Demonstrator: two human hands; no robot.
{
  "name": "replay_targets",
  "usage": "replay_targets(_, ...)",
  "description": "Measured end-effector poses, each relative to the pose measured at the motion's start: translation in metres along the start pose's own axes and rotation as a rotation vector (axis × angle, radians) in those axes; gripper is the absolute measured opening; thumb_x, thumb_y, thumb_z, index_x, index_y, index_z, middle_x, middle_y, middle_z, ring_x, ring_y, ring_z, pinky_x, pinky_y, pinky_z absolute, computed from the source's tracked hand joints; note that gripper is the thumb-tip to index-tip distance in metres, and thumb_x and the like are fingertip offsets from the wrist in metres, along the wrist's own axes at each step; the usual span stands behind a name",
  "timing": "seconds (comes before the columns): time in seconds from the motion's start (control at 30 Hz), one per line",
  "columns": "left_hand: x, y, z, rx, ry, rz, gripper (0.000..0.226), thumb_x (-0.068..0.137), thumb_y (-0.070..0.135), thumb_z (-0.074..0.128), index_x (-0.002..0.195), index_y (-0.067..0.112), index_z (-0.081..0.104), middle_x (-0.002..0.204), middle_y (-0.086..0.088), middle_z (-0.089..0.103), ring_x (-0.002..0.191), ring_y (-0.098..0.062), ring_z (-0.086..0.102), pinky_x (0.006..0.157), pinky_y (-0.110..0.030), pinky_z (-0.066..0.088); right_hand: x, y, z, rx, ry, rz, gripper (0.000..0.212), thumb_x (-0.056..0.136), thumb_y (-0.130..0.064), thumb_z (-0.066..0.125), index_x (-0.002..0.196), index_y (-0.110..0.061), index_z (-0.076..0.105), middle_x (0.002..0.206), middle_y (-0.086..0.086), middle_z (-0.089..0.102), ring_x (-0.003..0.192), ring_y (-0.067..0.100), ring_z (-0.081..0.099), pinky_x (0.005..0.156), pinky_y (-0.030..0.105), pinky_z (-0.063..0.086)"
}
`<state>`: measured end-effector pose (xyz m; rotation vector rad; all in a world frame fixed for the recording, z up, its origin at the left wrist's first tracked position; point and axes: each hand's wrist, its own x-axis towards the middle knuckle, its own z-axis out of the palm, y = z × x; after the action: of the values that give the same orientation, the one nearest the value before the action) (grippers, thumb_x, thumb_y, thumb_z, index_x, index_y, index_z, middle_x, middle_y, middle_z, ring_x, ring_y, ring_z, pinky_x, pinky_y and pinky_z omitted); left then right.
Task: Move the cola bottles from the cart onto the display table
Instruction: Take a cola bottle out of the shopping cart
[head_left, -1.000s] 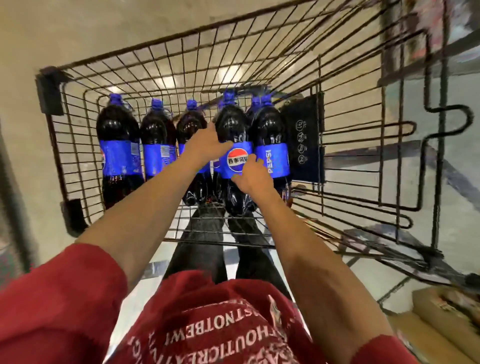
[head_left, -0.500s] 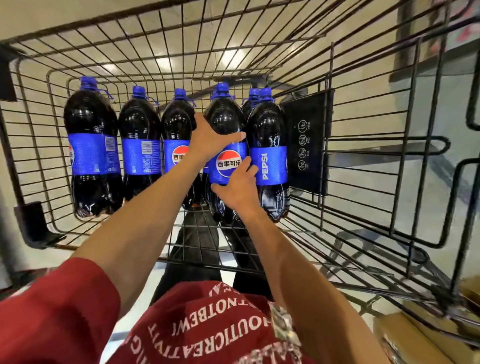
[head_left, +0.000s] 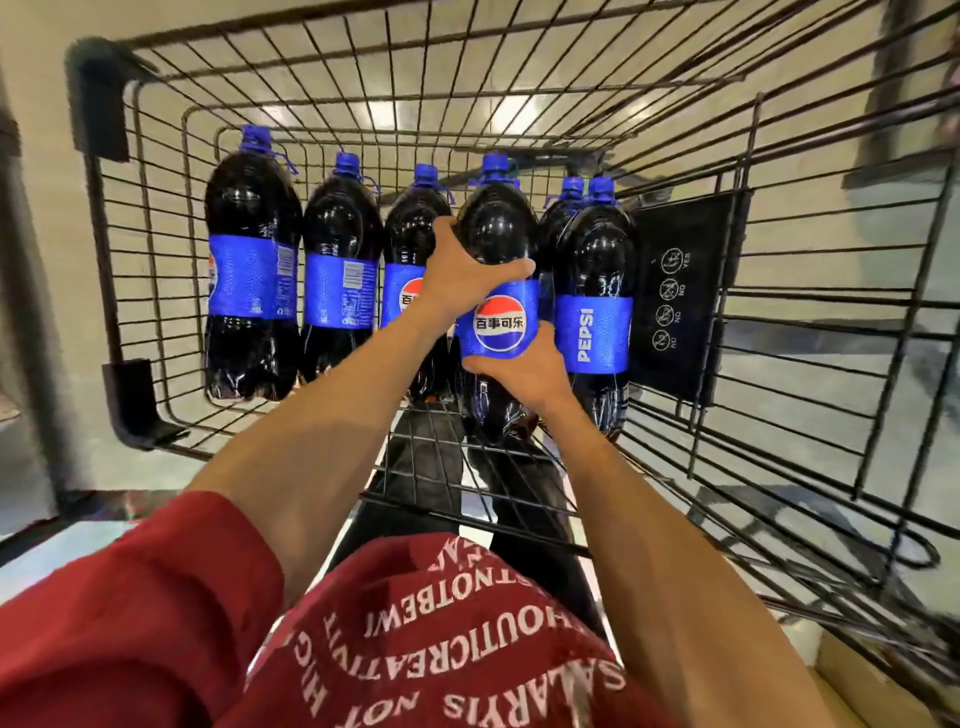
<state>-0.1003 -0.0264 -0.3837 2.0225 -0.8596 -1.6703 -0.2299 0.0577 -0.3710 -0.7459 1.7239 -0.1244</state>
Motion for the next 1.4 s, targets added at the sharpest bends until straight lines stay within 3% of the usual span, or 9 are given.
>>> replay_targets(0.17,-0.029,0.013,-0.013,0.003,0.037,0.08,0.1,0.057,0.038,0.097,0.132,0.021,0.034,0.121,0.005,0.061,0.106,-0.015,0.065,0.095,-0.039,0.056,-0.025,-0.009,0.002,-0.024,0.072,-0.102,0.09,0.054,-0.03,0.099,0.122,-0.024,0.04,0.12,-0.004,0.063,0.103,0.013,0.064,0.091,0.034,0.056)
replay_targets(0.33,-0.081,0.038,-0.039,-0.074,0.127,0.196,0.095,0.07,0.018,0.093,0.142,0.016,0.03,0.122,0.006,0.051,0.096,0.002,0.055,0.069,-0.002,0.046,-0.07,-0.032,-0.008,-0.073,0.124,-0.274,0.076,0.046,-0.036,0.098,0.103,-0.038,0.048,0.101,-0.017,0.063,0.088,0.002,0.066,0.079,0.033,0.058)
replay_targets(0.43,-0.121,0.055,-0.056,-0.119,0.227,0.309,0.098,0.066,0.02,0.094,0.141,0.015,0.032,0.122,0.011,0.051,0.101,0.007,0.056,0.078,-0.005,0.046,-0.098,-0.05,-0.014,-0.083,0.135,-0.417,0.068,0.047,-0.035,0.096,0.102,-0.035,0.057,0.098,-0.015,0.066,0.088,0.001,0.067,0.079,0.036,0.06)
replay_targets(0.57,-0.187,0.078,-0.077,-0.201,0.356,0.459,0.103,0.05,0.044,0.09,0.134,0.02,0.035,0.125,0.016,0.053,0.111,0.012,0.056,0.099,-0.021,0.05,-0.136,-0.073,-0.022,-0.166,0.11,-0.604,0.077,0.043,-0.047,0.089,0.111,-0.032,0.057,0.104,-0.011,0.067,0.096,0.011,0.067,0.078,0.04,0.058)
replay_targets(0.7,-0.251,0.089,-0.093,-0.284,0.505,0.582,0.111,0.05,0.039,0.09,0.141,0.01,0.033,0.134,0.002,0.051,0.119,-0.003,0.058,0.102,-0.021,0.048,-0.181,-0.094,-0.031,-0.21,0.064,-0.79,0.07,0.043,-0.042,0.089,0.102,-0.037,0.051,0.099,-0.011,0.066,0.089,0.013,0.067,0.073,0.04,0.058)
replay_targets(0.77,-0.28,0.091,-0.099,-0.305,0.577,0.625,0.108,0.051,0.035,0.092,0.14,0.014,0.034,0.136,0.003,0.052,0.123,-0.005,0.057,0.106,-0.03,0.049,-0.203,-0.101,-0.035,-0.23,0.033,-0.873,0.069,0.043,-0.039,0.09,0.095,-0.046,0.046,0.094,-0.013,0.064,0.085,0.01,0.066,0.07,0.039,0.057)
replay_targets(0.87,-0.319,0.092,-0.108,-0.33,0.679,0.678,0.11,0.054,0.03,0.094,0.142,0.009,0.032,0.142,-0.006,0.051,0.129,-0.016,0.056,0.108,-0.045,0.048,-0.231,-0.114,-0.035,-0.248,-0.036,-0.976,0.065,0.043,-0.034,0.091,0.096,-0.038,0.053,0.088,-0.014,0.064,0.078,0.004,0.065,0.064,0.038,0.057)
replay_targets(1.13,-0.42,0.083,-0.142,-0.396,0.936,0.81,0.104,0.052,0.021,0.094,0.135,0.01,0.033,0.134,0.003,0.051,0.124,-0.003,0.055,0.102,-0.022,0.045,-0.298,-0.136,-0.005,-0.272,-0.191,-1.253,0.076,0.044,-0.043,0.091,0.103,-0.048,0.043,0.102,-0.022,0.055,0.096,0.016,0.062,0.08,0.043,0.055)
replay_targets(1.4,-0.494,0.04,-0.188,-0.361,1.204,0.806,0.104,0.054,0.03,0.092,0.137,0.018,0.03,0.137,0.011,0.045,0.128,0.006,0.049,0.1,-0.011,0.042,-0.35,-0.143,0.067,-0.256,-0.451,-1.363,0.085,0.043,-0.044,0.095,0.106,-0.059,0.04,0.11,-0.009,0.06,0.1,0.022,0.065,0.08,0.046,0.057)
